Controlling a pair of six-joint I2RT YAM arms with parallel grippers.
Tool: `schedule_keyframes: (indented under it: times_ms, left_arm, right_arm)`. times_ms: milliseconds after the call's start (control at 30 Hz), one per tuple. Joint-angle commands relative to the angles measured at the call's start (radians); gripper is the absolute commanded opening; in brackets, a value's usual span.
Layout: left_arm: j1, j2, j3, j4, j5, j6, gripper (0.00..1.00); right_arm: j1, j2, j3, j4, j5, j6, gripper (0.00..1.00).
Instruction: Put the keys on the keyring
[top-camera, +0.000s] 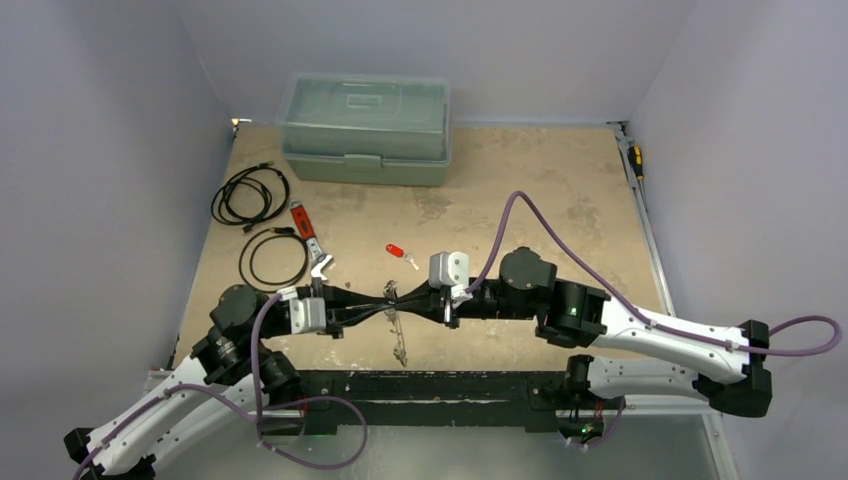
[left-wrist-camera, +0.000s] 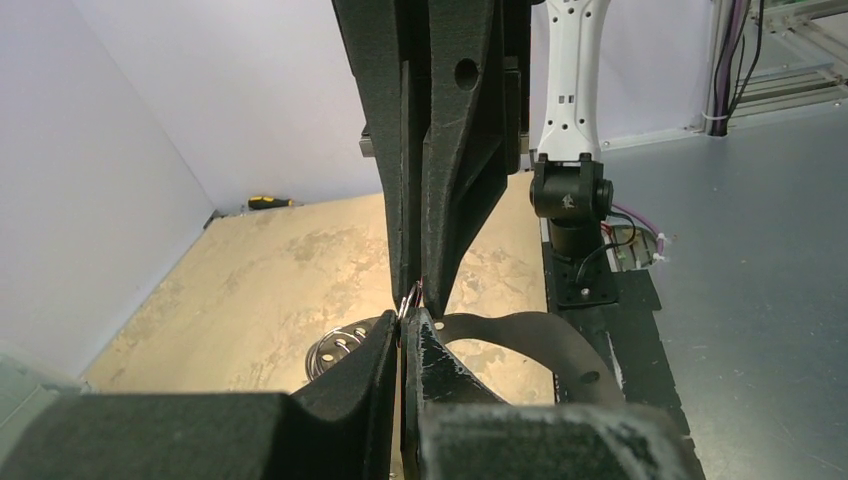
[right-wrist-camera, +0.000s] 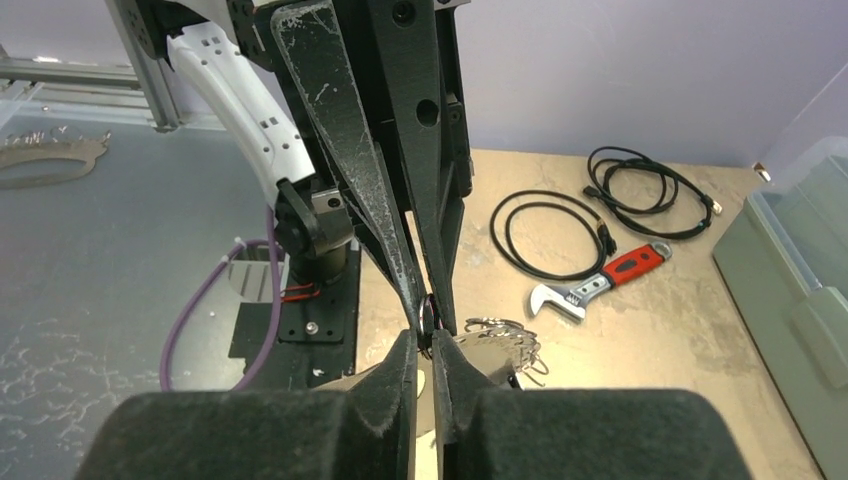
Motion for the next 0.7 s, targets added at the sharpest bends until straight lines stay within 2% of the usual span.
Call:
schedule_keyframes:
  times_ms: [0, 333, 400, 500, 667]
  left_arm:
    - [-0.003, -0.011, 0.003, 0.092, 0.03, -0.024, 0.0]
    - [-0.003, -0.033, -0.001, 0.068, 0.045, -0.001, 0.01]
    - [-0.003, -0.036, 0.009, 0.034, 0.041, 0.021, 0.16]
    - [-0.002, -0.048, 0.01, 0.005, 0.043, 0.042, 0.3]
    - [-0.003, -0.067, 0.011, -0.026, 0.035, 0.067, 0.43]
  right_arm:
    - [-0.012, 0.027, 0.033, 0.037, -0.004, -0.004, 0.02]
    - [-0.015, 0.04, 0.056, 0.012, 0.04, -0.042, 0.0]
    - [-0.015, 0.052, 0.073, -0.011, 0.066, -0.056, 0.0]
    - [-0.015, 0.063, 0.086, -0.028, 0.094, -0.075, 0.0]
    - [-0.015, 0.059, 0.089, -0.032, 0.124, -0.097, 0.0]
